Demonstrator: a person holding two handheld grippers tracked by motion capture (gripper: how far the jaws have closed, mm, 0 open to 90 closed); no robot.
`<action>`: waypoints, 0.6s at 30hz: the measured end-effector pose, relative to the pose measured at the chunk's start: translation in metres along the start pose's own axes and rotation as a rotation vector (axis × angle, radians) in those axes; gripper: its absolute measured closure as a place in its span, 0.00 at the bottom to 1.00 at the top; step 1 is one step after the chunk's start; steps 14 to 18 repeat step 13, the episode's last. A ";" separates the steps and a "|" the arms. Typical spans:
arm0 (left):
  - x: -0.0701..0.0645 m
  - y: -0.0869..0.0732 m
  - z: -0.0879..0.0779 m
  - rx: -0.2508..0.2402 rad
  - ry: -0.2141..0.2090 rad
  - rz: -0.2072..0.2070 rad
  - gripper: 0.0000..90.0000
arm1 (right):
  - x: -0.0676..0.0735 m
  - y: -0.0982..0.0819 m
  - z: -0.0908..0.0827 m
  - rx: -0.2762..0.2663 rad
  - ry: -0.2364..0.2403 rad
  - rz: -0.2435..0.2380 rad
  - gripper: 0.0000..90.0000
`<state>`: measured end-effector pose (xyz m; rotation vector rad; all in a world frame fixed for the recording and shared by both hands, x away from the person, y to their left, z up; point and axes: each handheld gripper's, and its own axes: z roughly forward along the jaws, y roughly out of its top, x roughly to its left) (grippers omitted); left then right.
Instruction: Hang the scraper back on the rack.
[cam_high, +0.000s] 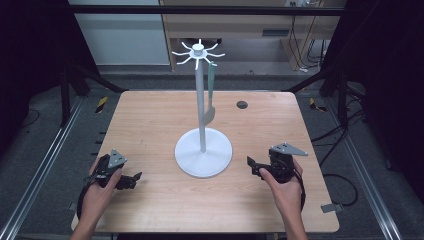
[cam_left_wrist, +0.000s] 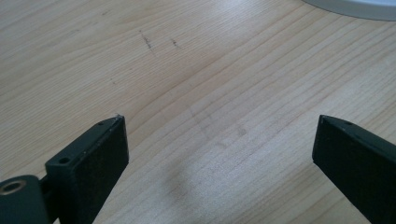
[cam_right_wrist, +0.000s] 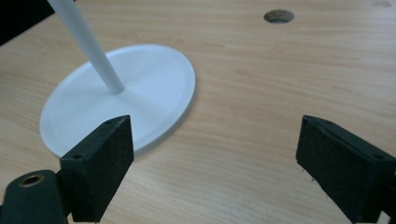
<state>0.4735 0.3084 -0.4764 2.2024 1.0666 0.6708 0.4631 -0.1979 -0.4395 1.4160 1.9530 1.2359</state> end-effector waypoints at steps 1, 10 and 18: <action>0.000 0.000 0.000 -0.001 0.002 -0.001 0.03 | -0.002 -0.003 0.001 0.009 0.004 0.000 0.12; -0.001 0.003 0.001 -0.008 -0.008 0.003 0.03 | -0.004 -0.026 0.025 0.193 -0.026 -0.045 0.16; -0.002 0.003 0.003 -0.008 -0.012 0.007 0.03 | -0.006 -0.026 0.027 0.200 -0.041 -0.054 0.17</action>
